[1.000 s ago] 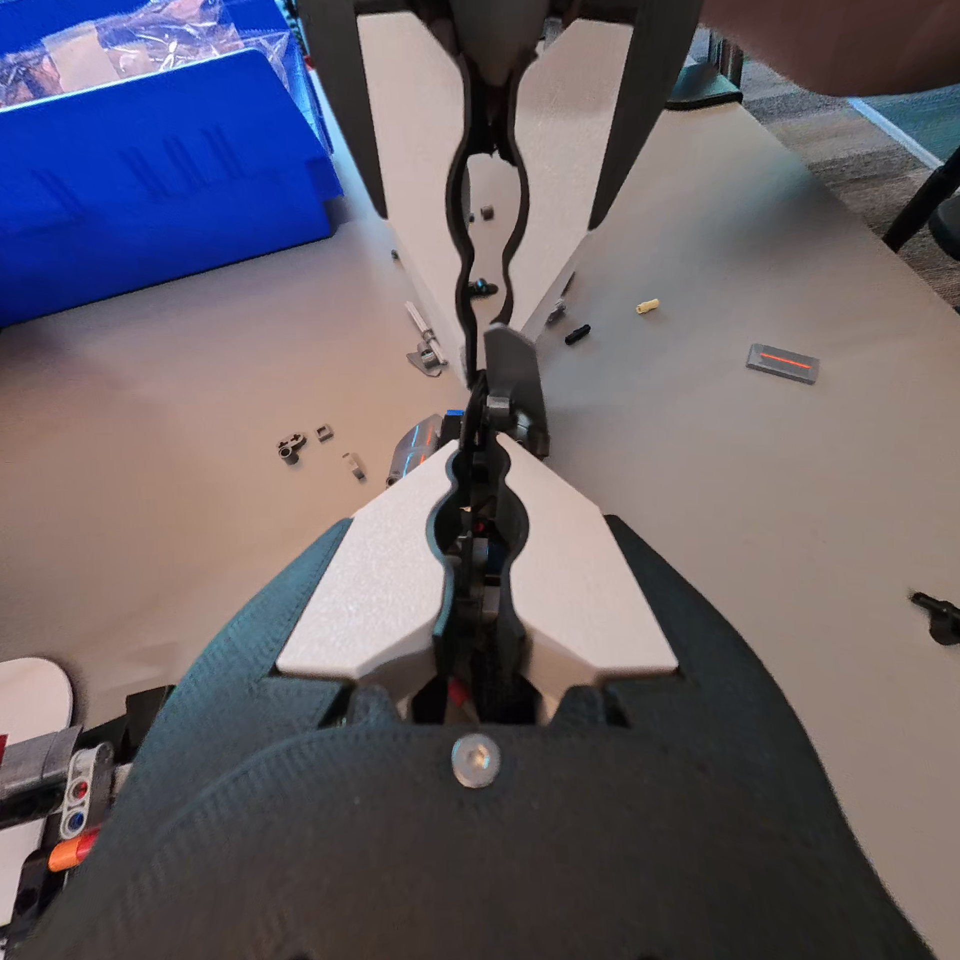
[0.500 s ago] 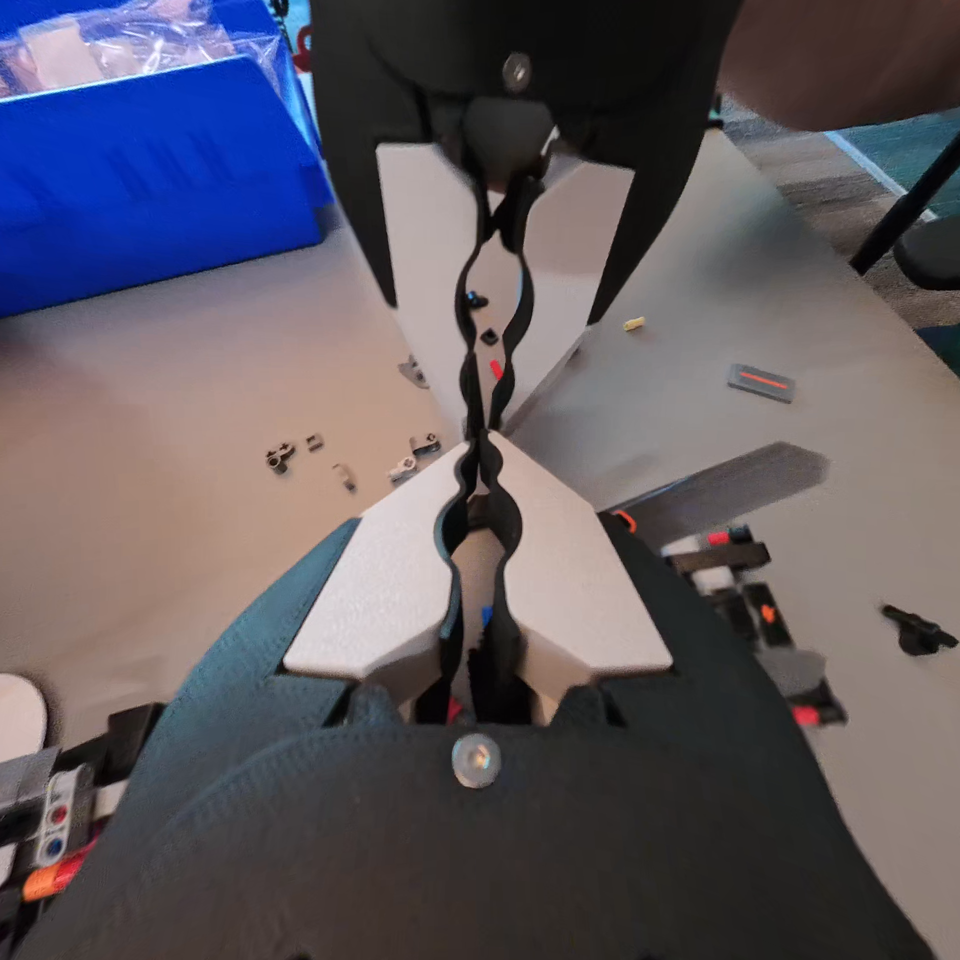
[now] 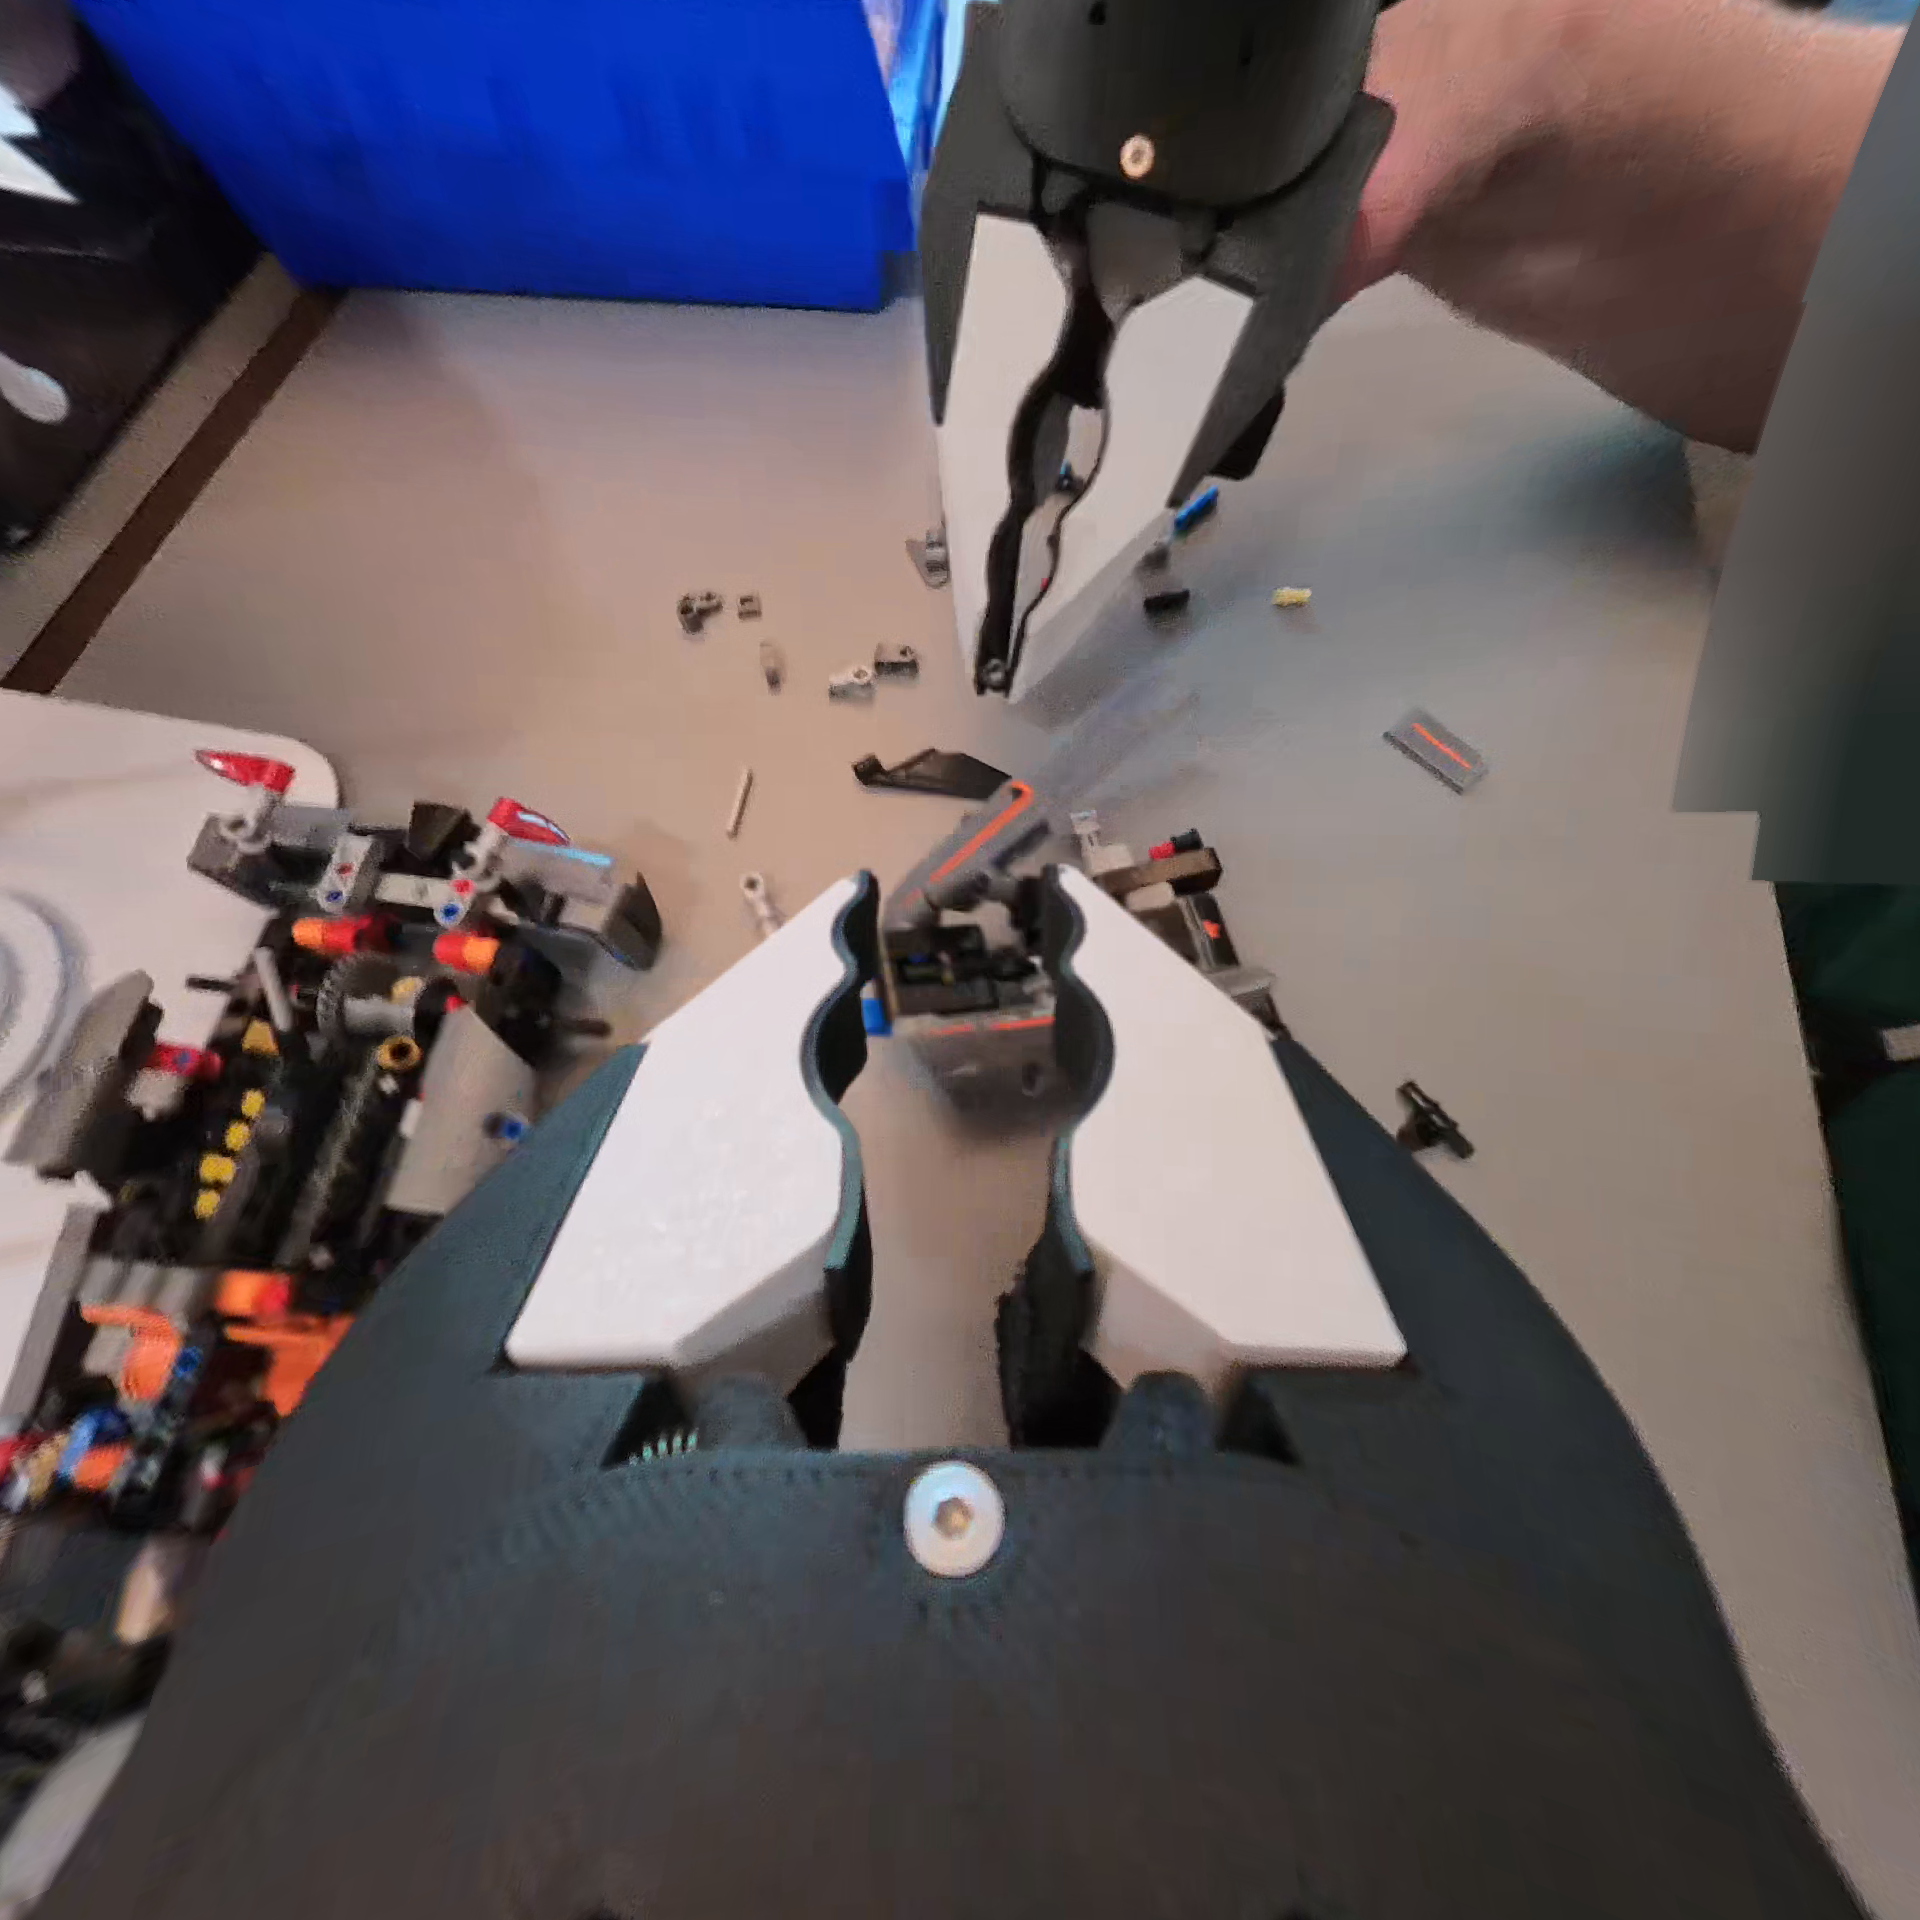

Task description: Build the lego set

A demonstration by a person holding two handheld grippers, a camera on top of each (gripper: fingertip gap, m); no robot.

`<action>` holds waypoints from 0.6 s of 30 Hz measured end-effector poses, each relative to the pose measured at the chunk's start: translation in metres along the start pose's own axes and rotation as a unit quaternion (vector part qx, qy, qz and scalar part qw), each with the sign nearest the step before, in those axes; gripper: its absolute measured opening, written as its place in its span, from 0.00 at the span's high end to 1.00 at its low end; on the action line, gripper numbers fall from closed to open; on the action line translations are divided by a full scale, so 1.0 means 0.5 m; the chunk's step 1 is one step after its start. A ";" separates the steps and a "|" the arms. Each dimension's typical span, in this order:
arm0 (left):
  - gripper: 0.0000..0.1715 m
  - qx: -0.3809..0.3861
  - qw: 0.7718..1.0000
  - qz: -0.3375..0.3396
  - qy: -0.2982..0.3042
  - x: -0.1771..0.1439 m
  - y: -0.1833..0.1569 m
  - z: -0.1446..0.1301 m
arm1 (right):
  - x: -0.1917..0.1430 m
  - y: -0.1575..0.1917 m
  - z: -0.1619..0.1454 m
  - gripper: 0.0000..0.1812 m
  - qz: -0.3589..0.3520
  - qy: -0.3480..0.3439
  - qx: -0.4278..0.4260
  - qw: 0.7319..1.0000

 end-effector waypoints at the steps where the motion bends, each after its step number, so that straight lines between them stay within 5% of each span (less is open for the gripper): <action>1: 0.81 0.002 1.000 0.020 0.005 0.007 -0.015 -0.017 | 0.003 0.001 0.001 0.97 0.001 -0.013 0.002 1.000; 6: 0.81 0.046 0.989 0.141 0.016 0.067 -0.033 -0.065 | 0.010 0.007 0.004 0.98 -0.002 -0.061 0.005 0.998; 18: 0.91 0.026 0.976 0.217 -0.004 0.082 0.019 -0.070 | -0.005 0.015 0.019 0.98 -0.001 -0.104 0.000 0.995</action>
Point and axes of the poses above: each gripper's, where its closed fingertips meet, x out along the fingers, z out of its top, y = z × x across the jaws, the point moved 1 cm from there along -x, back along the fingers, and after that the axes turned 10 degrees about -x, right-handed, at the moved point
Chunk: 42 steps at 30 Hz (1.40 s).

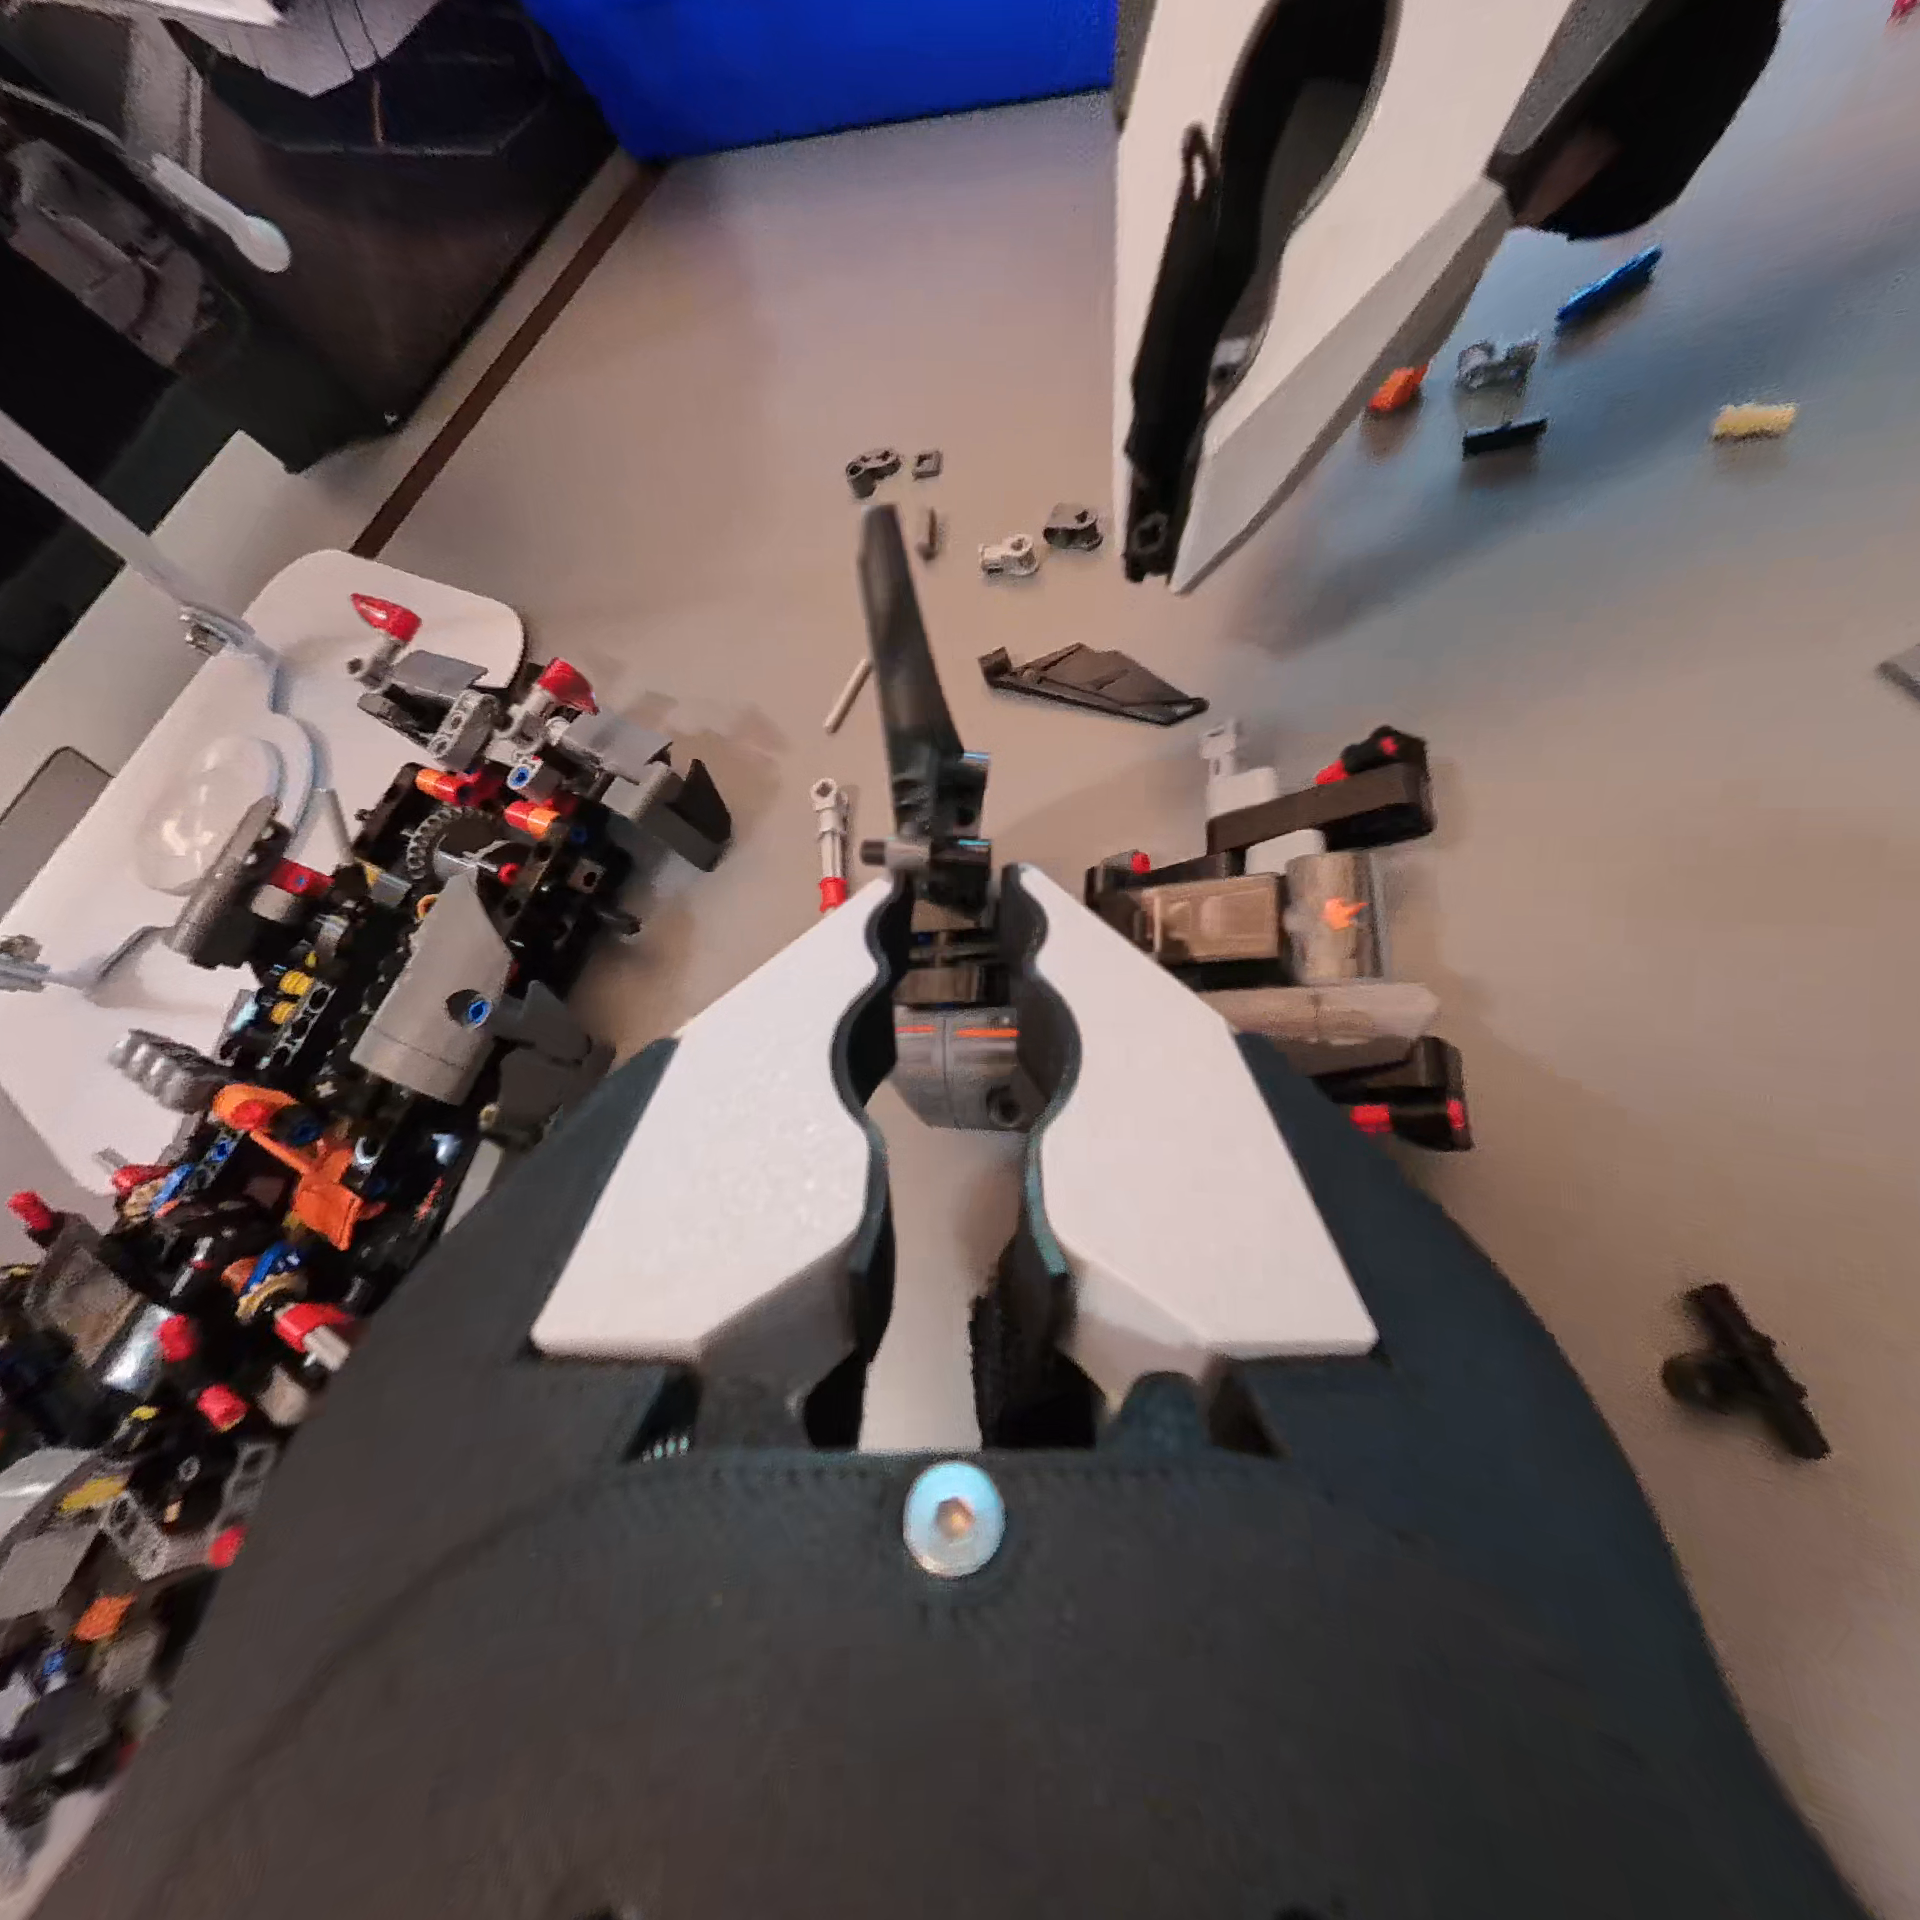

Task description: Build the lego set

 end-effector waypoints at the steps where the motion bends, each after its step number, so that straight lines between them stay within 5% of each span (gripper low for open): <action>1: 0.91 -0.005 1.000 -0.002 -0.005 0.000 0.000 0.001 | -0.002 -0.002 0.000 0.98 -0.001 -0.001 0.001 1.000; 15: 0.81 -0.041 0.998 -0.017 -0.032 -0.014 0.014 0.002 | -0.045 0.013 0.059 0.97 0.027 -0.052 0.004 0.998; 23: 0.84 -0.083 0.976 -0.122 -0.158 -0.106 -0.076 0.091 | -0.066 0.076 0.144 0.97 0.106 -0.153 0.004 0.983; 30: 0.85 -0.071 0.964 -0.153 -0.206 -0.151 -0.116 0.135 | -0.020 0.138 0.139 0.97 0.106 -0.052 -0.075 0.990; 34: 1.00 -0.091 0.956 -0.188 -0.204 -0.158 -0.133 0.125 | 0.000 0.161 0.156 0.97 0.112 -0.037 -0.097 0.988; 38: 1.00 -0.055 0.968 -0.093 -0.228 -0.174 -0.104 0.119 | 0.001 0.137 0.154 0.93 0.080 -0.026 -0.053 0.995; 42: 1.00 0.125 0.970 0.059 -0.202 -0.180 -0.081 0.112 | -0.032 0.125 0.169 0.91 0.085 -0.085 0.099 0.988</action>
Point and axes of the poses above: each gripper's, where its closed fingertips meet, x out along the fingers, z out of its top, y = z × x across the jaws, the point moved 1 cm from there along -x, back along the fingers, and after that the axes turned 10 degrees about -x, right-handed, at the moved point
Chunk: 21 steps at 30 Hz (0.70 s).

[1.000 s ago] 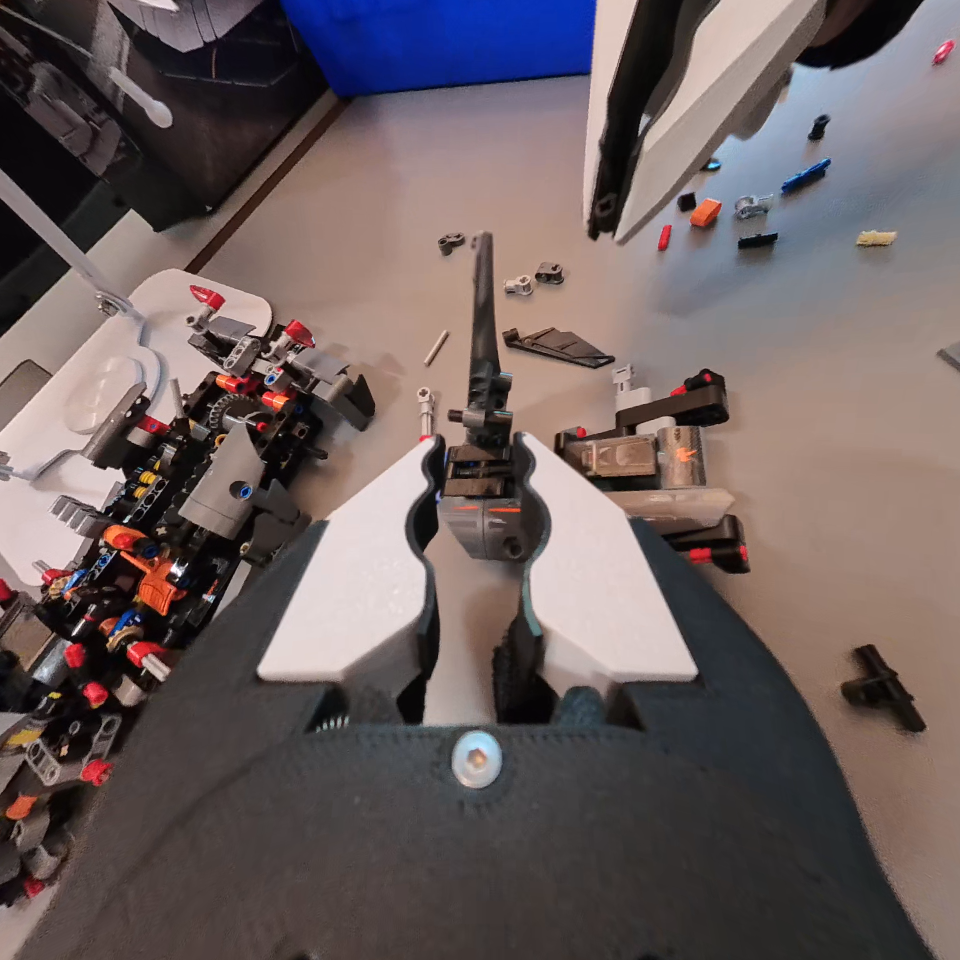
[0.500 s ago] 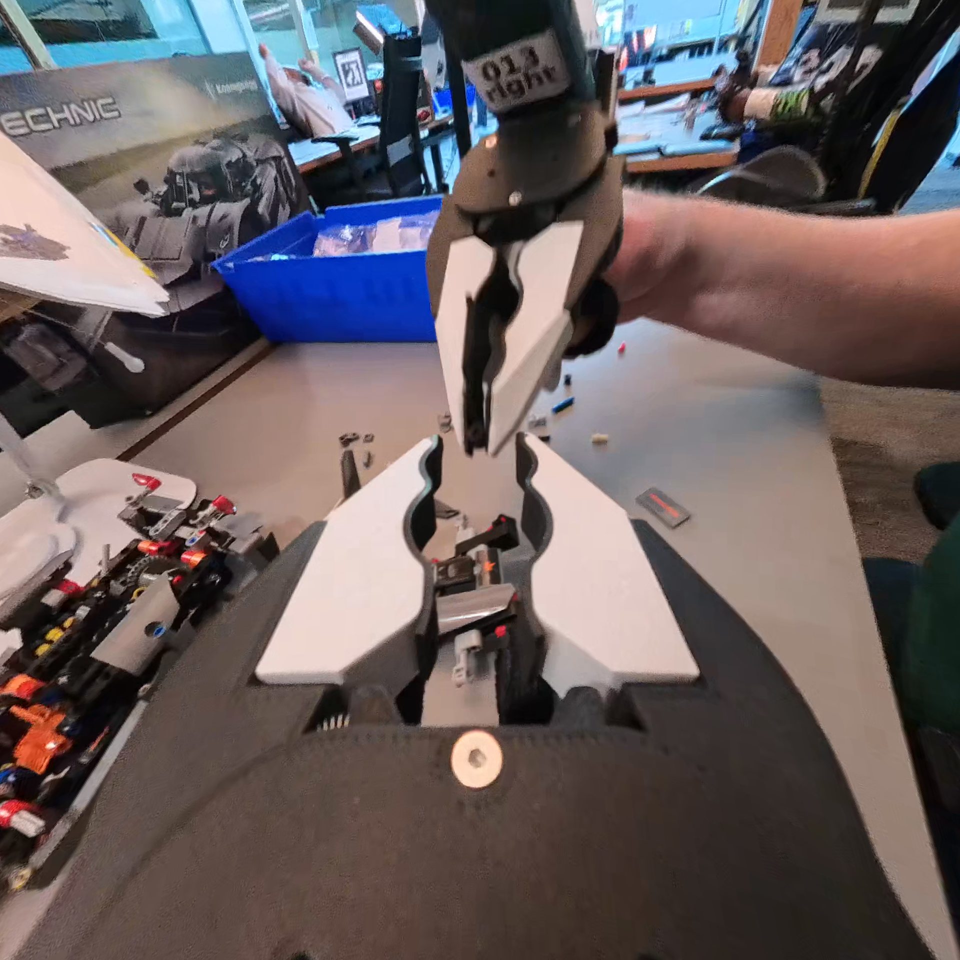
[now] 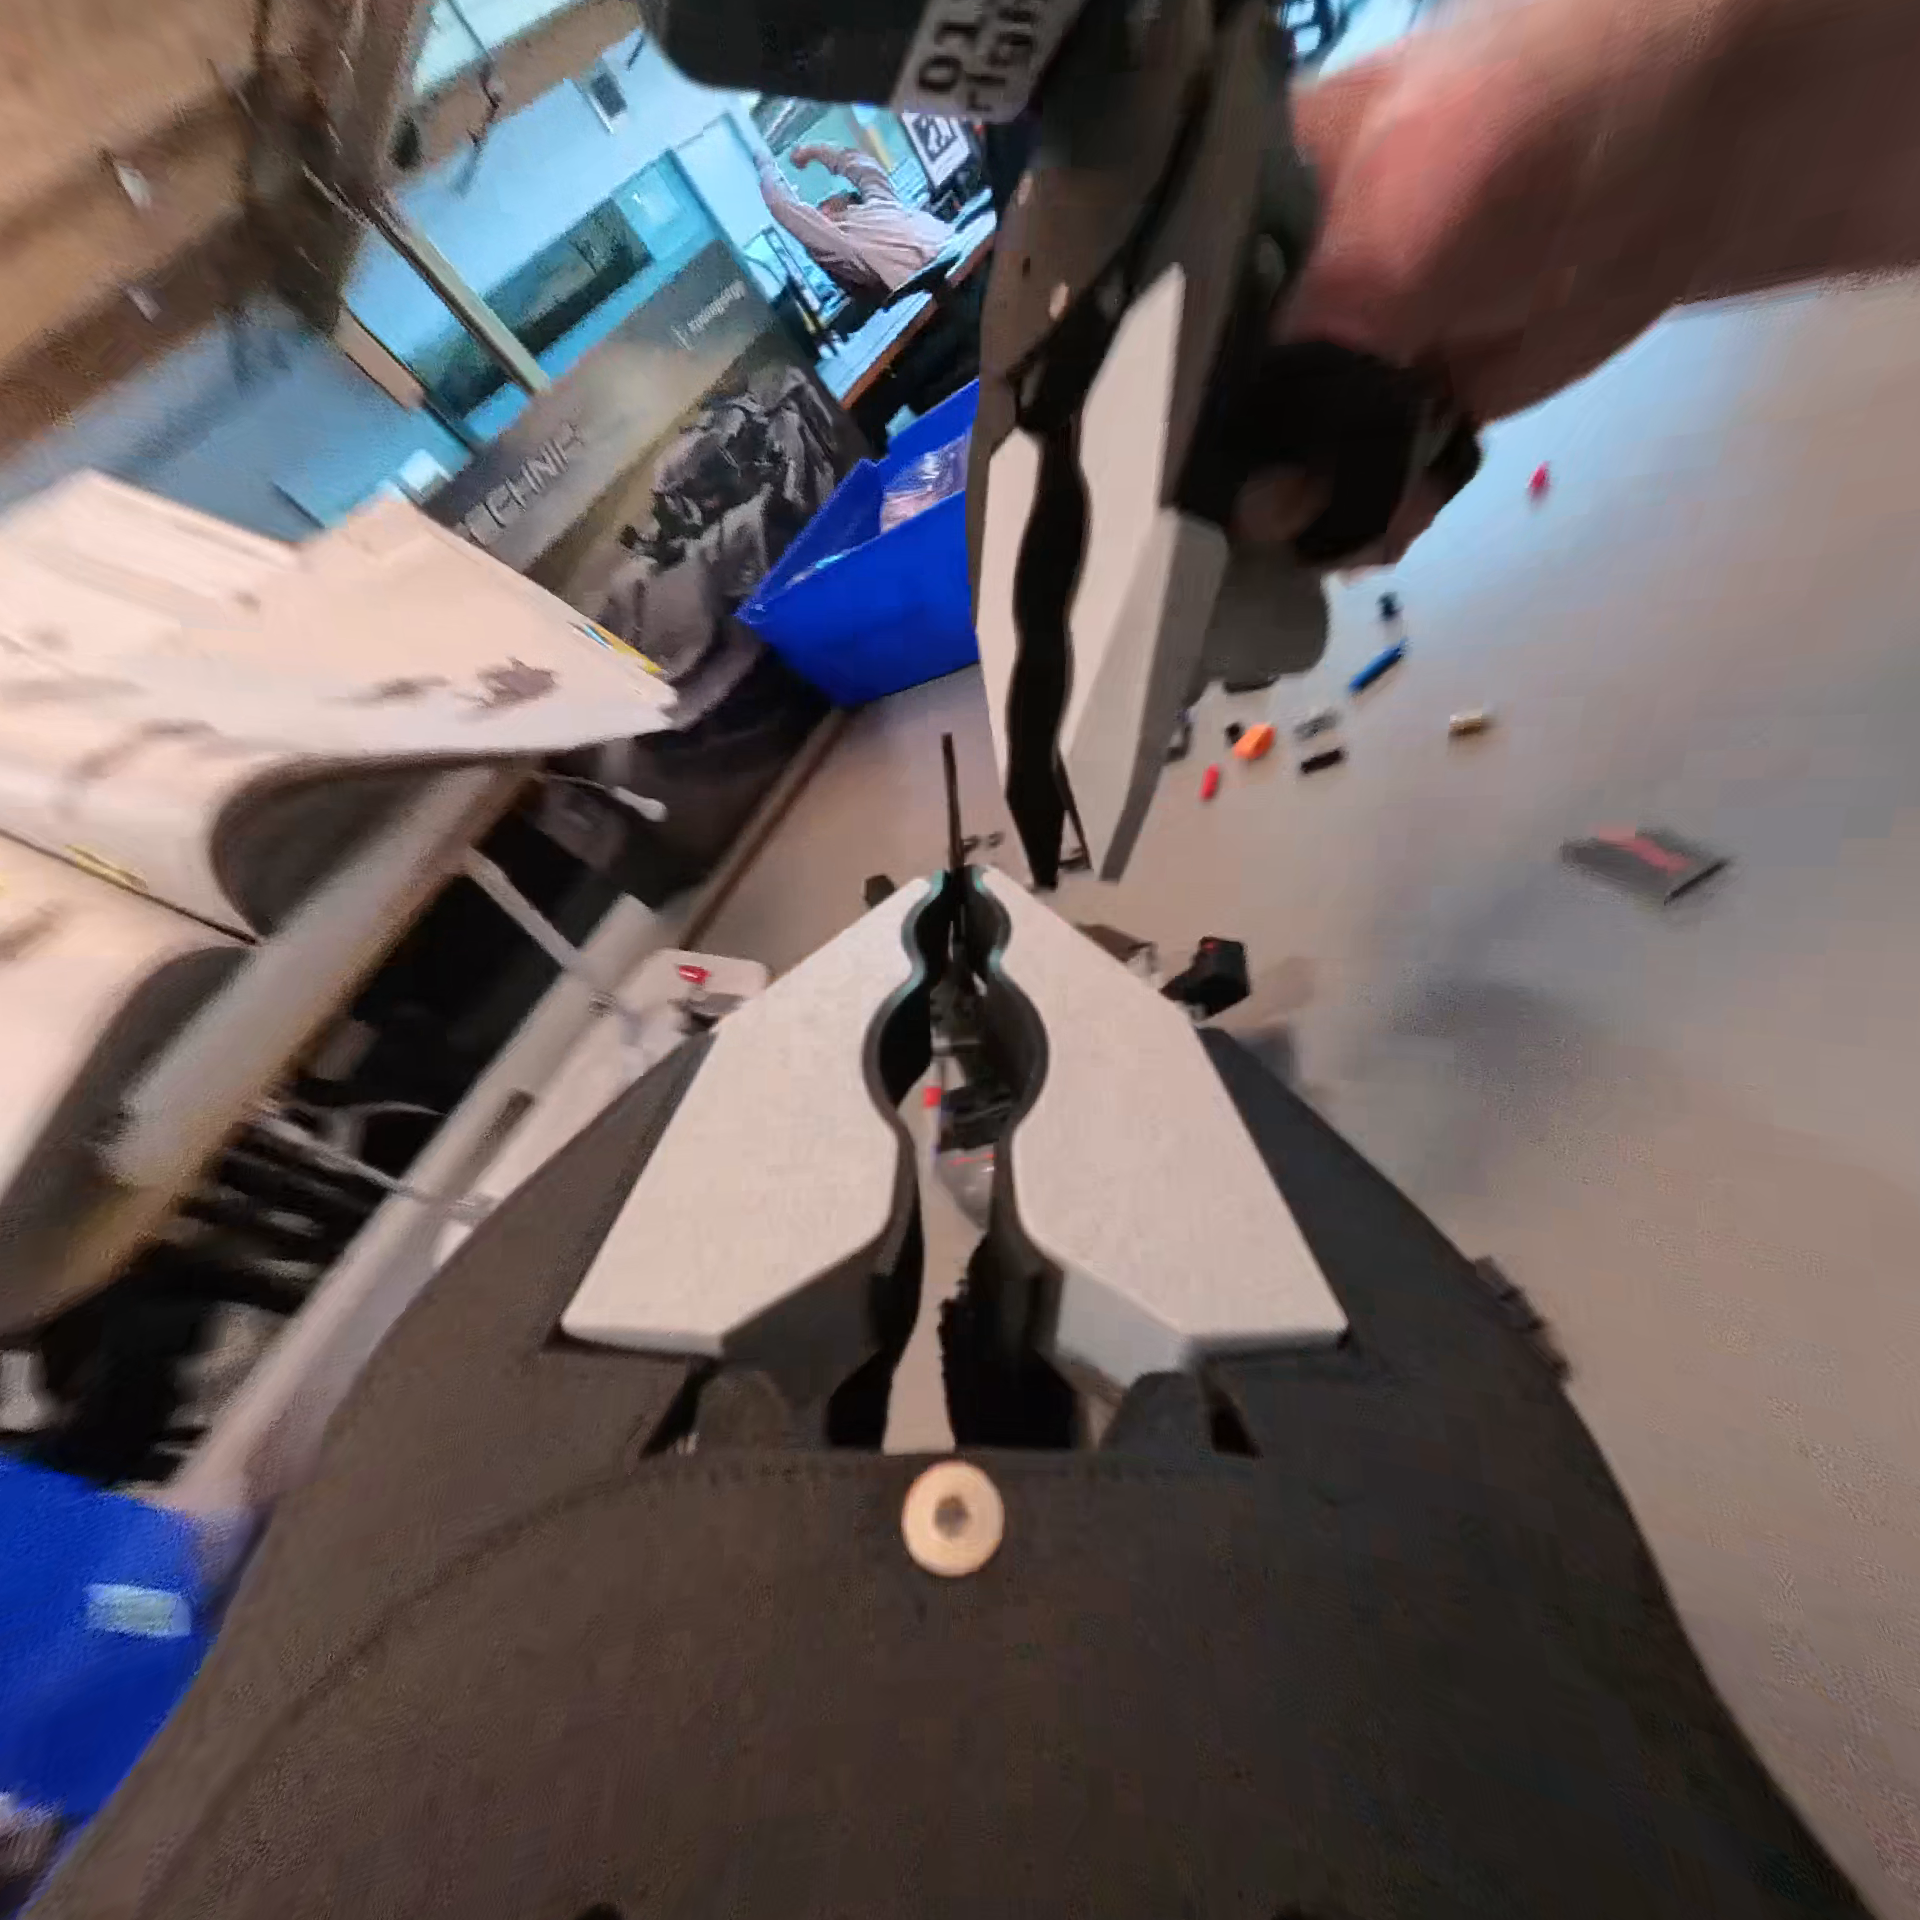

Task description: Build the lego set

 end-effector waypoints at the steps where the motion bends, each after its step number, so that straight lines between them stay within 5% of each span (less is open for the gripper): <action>1: 1.00 0.038 0.999 0.014 0.002 0.000 0.002 0.000 | -0.005 0.006 0.013 0.90 0.006 -0.029 0.031 0.999; 3: 1.00 0.108 0.993 0.039 0.001 0.000 0.011 0.004 | -0.007 0.020 0.029 0.82 0.024 -0.062 0.070 0.995; 9: 1.00 0.232 0.971 0.061 -0.004 -0.002 0.024 0.008 | -0.019 0.009 0.071 0.85 -0.018 -0.116 0.091 0.989; 21: 1.00 0.263 0.962 0.063 -0.021 -0.008 0.032 0.006 | 0.003 -0.003 0.075 0.95 -0.091 -0.048 0.012 0.995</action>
Point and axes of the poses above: each gripper's, where its closed fingertips meet, x out along the fingers, z out of its top, y = z × x across the jaws, the point moved 1 cm from there along -x, back along the fingers, and after that the axes turned 10 degrees about -x, right-handed, at the moved point
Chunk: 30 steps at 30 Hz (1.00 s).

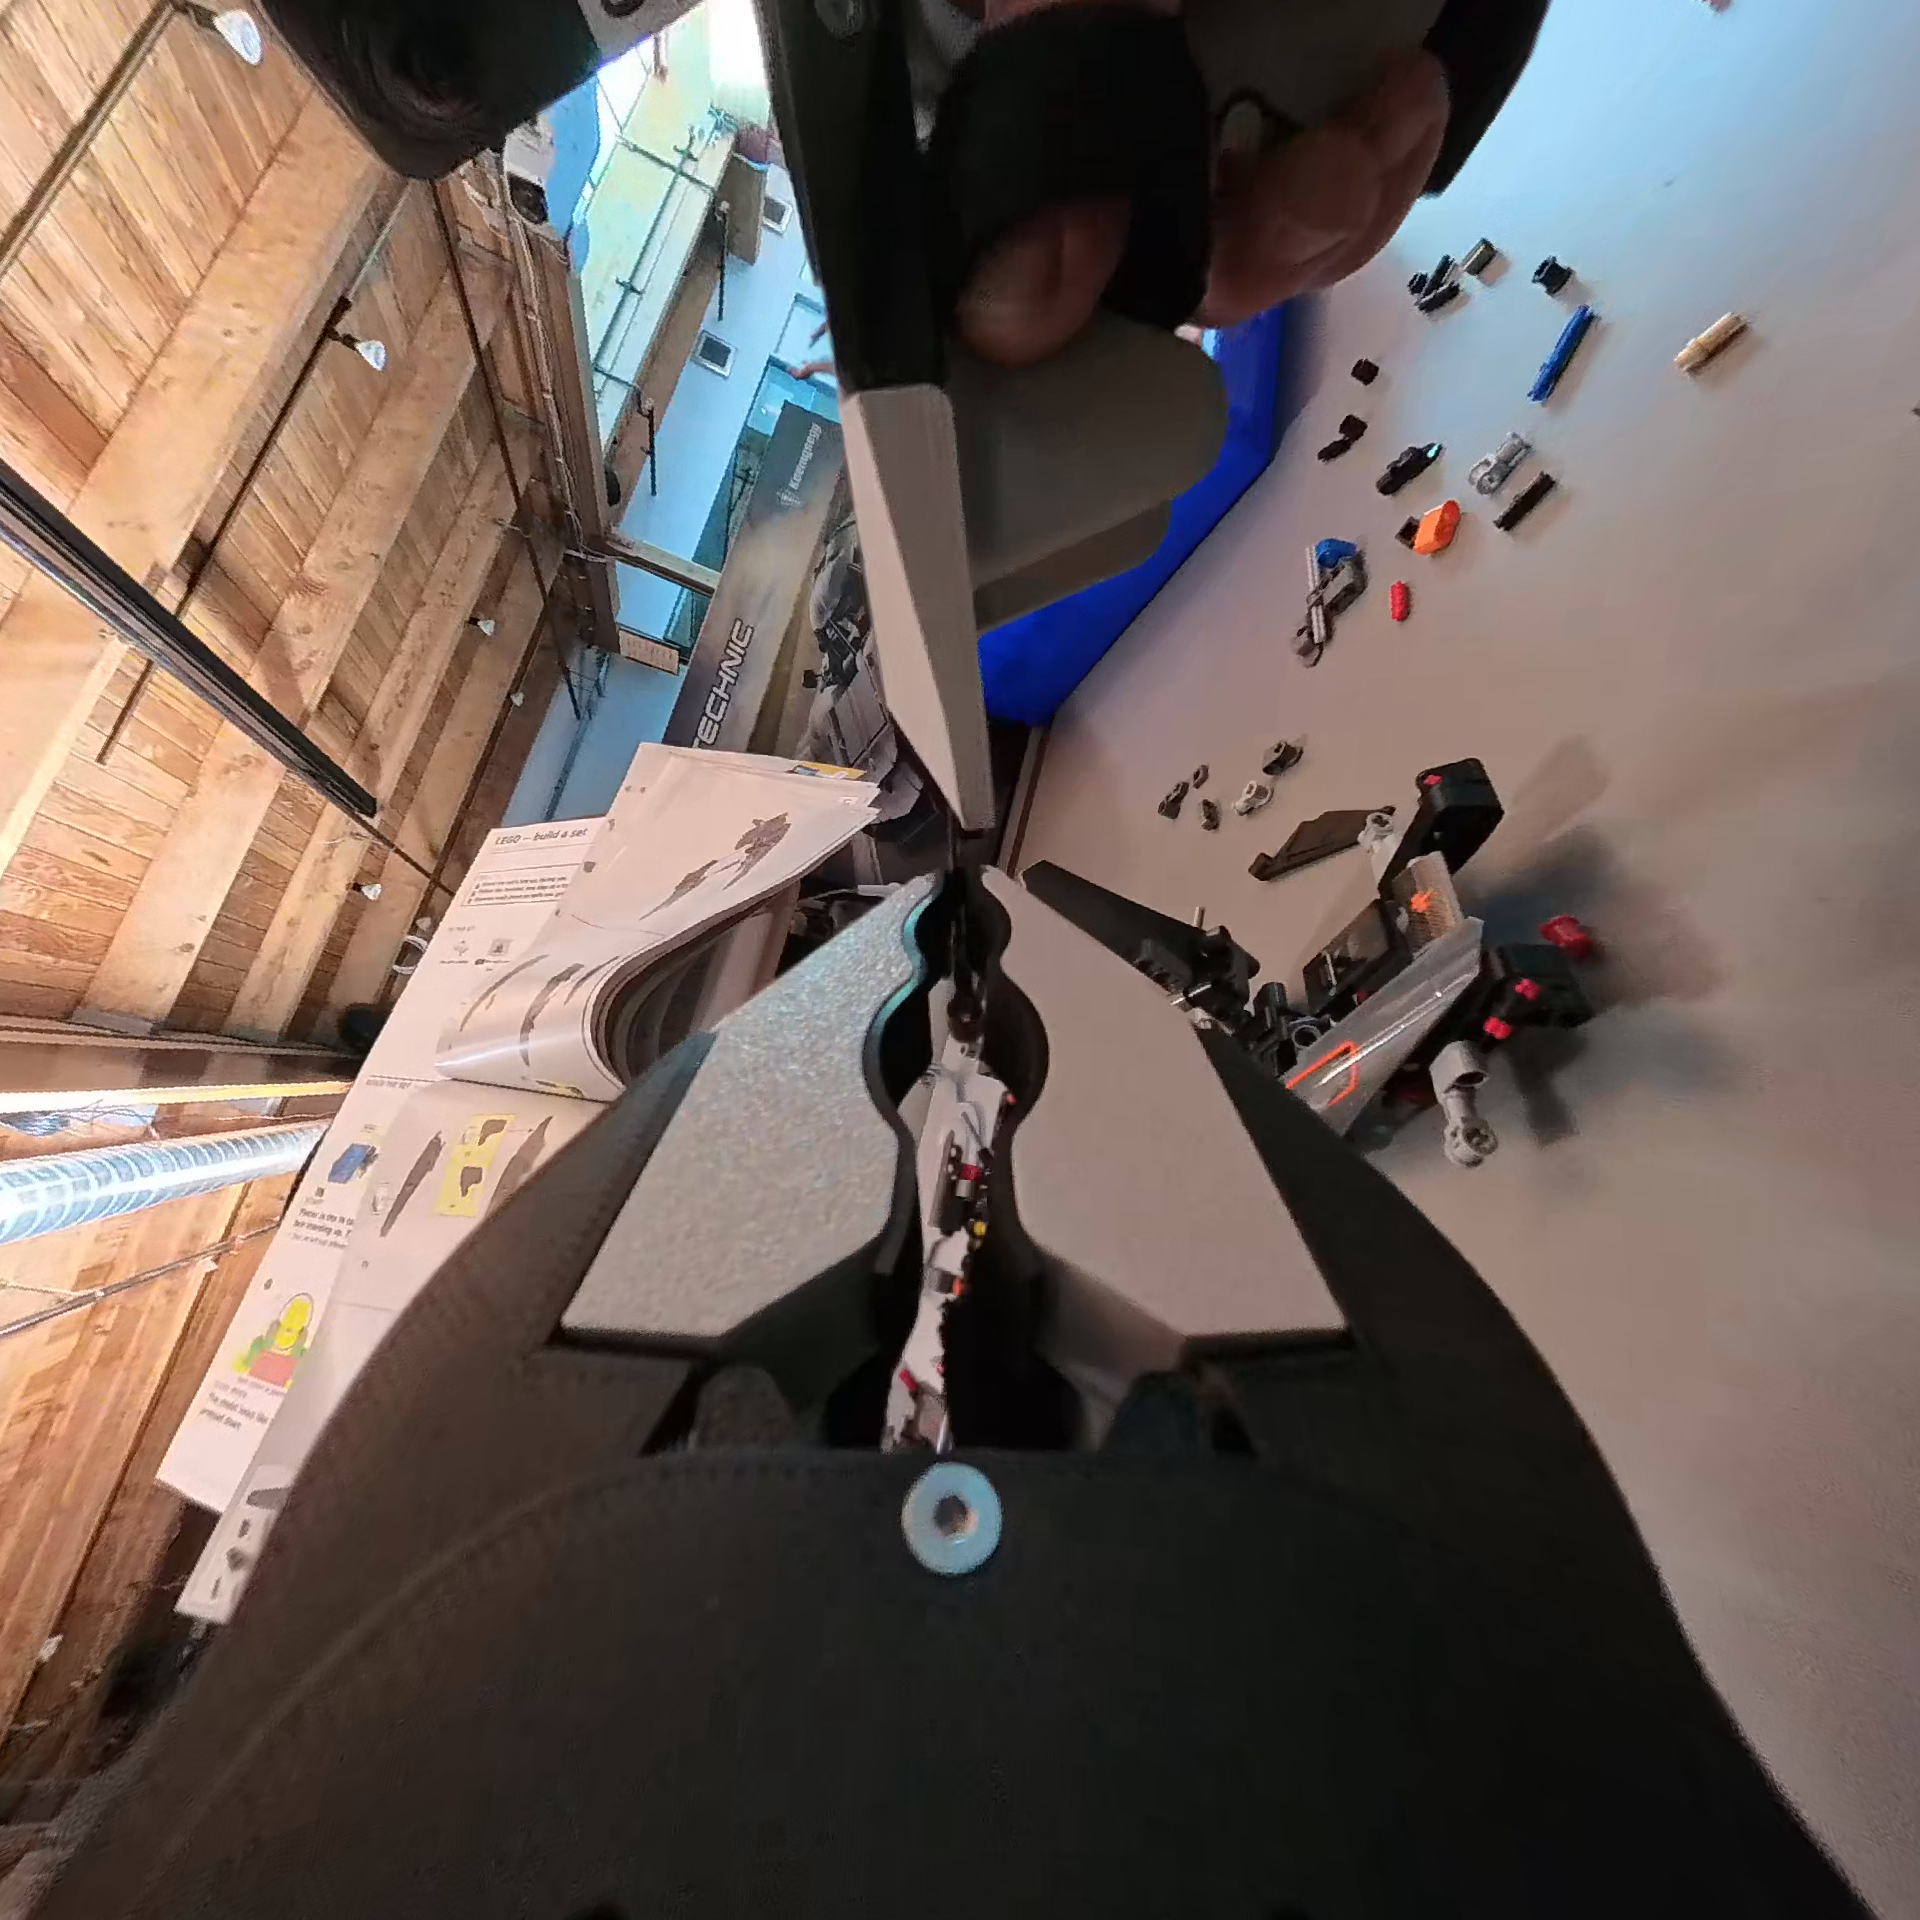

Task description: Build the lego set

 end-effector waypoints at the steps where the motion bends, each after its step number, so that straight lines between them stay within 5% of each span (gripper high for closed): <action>1: 1.00 -0.003 1.000 -0.001 -0.001 0.001 0.000 -0.001 | 0.001 -0.001 -0.001 0.95 0.000 0.002 -0.002 1.000; 6: 0.99 -0.048 0.999 0.004 -0.005 0.000 0.012 -0.001 | -0.005 -0.014 0.010 0.95 -0.021 0.014 -0.035 0.999; 9: 0.87 -0.129 0.992 0.006 0.002 -0.005 0.029 -0.024 | -0.017 -0.035 0.021 0.96 -0.063 0.050 -0.106 0.991; 16: 0.60 -0.353 0.919 -0.124 0.125 0.043 -0.042 -0.153 | 0.010 -0.088 -0.019 0.95 -0.163 0.262 -0.358 0.881; 23: 0.61 -0.407 0.883 -0.186 0.140 0.097 -0.089 -0.166 | 0.039 -0.103 -0.078 0.95 -0.153 0.356 -0.456 0.802; 30: 0.65 -0.433 0.865 -0.212 0.139 0.124 -0.107 -0.177 | 0.054 -0.112 -0.094 0.95 -0.155 0.376 -0.462 0.788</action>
Point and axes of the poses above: each gripper's, where its closed fingertips meet, x out along the fingers, z out of its top, y = z × x across the jaws, the point moved 1 cm from there along -x, back along the fingers, and after that the axes turned 10 degrees about -x, right-handed, at the moved point
